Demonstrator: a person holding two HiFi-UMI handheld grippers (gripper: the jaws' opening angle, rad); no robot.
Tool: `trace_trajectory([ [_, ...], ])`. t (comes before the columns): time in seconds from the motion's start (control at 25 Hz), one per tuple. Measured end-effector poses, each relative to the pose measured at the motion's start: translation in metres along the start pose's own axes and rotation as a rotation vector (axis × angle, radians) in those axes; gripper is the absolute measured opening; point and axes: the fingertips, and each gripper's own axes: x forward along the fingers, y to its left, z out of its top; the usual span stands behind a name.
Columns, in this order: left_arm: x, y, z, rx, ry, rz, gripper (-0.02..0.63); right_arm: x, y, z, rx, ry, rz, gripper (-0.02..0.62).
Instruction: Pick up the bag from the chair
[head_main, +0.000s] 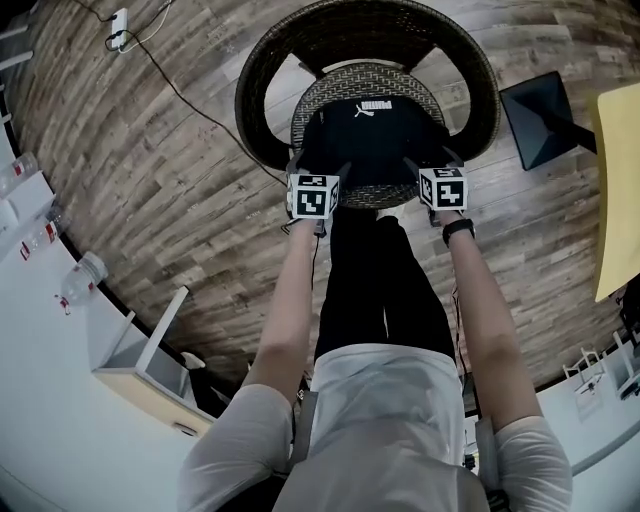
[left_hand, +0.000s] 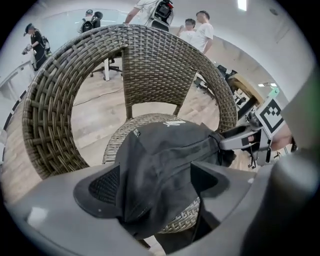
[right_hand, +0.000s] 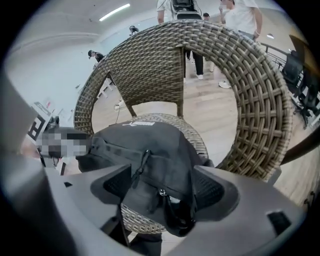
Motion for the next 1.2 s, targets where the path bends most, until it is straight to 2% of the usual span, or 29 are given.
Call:
trace_trajectory([
  [0.2, 0.008, 0.013, -0.001, -0.093, -0.069, 0.031, 0.423, 0.015, -0.004, -0.016, -0.049, 0.055, -0.021, 0.351],
  [0.32, 0.013, 0.012, -0.004, -0.099, -0.039, 0.029, 0.407, 0.02, -0.003, -0.019, -0.031, 0.093, -0.021, 0.351],
  [0.36, 0.013, 0.012, -0.006, -0.086, -0.028, 0.042, 0.339, 0.02, -0.003, -0.02, -0.017, 0.109, -0.023, 0.35],
  [0.4, 0.013, 0.012, -0.007, -0.068, -0.023, 0.057, 0.228, 0.02, -0.004, -0.02, -0.004, 0.126, -0.024, 0.348],
  [0.44, 0.013, 0.012, -0.008, -0.048, -0.021, 0.065, 0.179, 0.019, -0.006, -0.02, 0.01, 0.141, -0.025, 0.319],
  [0.48, 0.013, 0.011, -0.008, -0.035, -0.021, 0.066, 0.158, 0.018, -0.008, -0.019, 0.028, 0.151, -0.029, 0.235],
  [0.56, 0.012, 0.008, -0.008, -0.029, -0.019, 0.055, 0.128, 0.015, -0.012, -0.019, 0.061, 0.157, -0.037, 0.151],
  [0.68, 0.008, 0.003, -0.008, -0.049, -0.014, 0.037, 0.082, 0.009, -0.011, -0.015, 0.056, 0.129, -0.037, 0.11],
  [0.84, -0.002, -0.005, -0.006, -0.141, -0.022, 0.01, 0.052, -0.006, -0.009, -0.006, 0.053, 0.061, -0.059, 0.07],
  [1.08, -0.023, -0.015, 0.0, -0.225, -0.043, -0.013, 0.044, -0.031, -0.005, 0.001, 0.082, 0.019, -0.065, 0.058],
  [1.2, -0.037, -0.02, 0.006, -0.221, -0.056, -0.016, 0.044, -0.048, -0.002, 0.007, 0.084, -0.008, -0.054, 0.06],
])
